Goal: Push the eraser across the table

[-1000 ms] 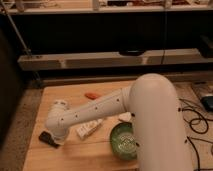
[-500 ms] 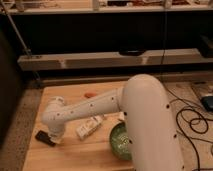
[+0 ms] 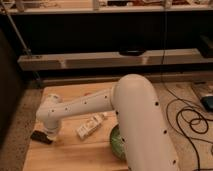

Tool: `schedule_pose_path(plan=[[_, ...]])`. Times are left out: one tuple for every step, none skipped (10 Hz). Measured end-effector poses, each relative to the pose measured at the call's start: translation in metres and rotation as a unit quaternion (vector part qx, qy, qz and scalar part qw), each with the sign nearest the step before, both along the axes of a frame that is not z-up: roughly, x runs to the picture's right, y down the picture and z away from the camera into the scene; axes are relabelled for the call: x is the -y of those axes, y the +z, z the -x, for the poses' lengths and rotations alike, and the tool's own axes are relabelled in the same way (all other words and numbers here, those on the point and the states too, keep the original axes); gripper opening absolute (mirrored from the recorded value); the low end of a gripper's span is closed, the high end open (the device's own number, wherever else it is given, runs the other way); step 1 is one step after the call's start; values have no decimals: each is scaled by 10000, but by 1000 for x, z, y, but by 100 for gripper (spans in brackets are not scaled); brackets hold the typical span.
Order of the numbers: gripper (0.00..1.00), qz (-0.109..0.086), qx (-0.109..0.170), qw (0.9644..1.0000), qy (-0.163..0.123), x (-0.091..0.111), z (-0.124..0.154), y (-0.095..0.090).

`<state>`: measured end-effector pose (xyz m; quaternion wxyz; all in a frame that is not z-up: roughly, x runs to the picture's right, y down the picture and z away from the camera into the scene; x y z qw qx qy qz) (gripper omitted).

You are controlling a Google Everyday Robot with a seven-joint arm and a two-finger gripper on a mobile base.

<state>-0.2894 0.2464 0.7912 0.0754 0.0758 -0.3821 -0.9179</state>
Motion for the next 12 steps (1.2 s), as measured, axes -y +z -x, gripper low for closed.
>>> schedule_pose_path(plan=[[0,3,20,10000,-30,2,3,1],[0,9,40,10000,-84,4,7,4],[0,15,58,9999,-139,5,11,5],[0,23,71,9998,-180,6,14,7],[0,37,92,9997,-242,7,18,8],[0,52,123,9994,-308,9,24,10],[0,61,157,9992,-355,9,29,11],[0,65,190,9990,-389,11,33,11],[0,69,227,9988,-425,12,36,12],[0,68,263,9986,-453,13,40,12],[0,69,312,9984,-469,14,43,12],[0,68,377,9981,-487,15,48,13]])
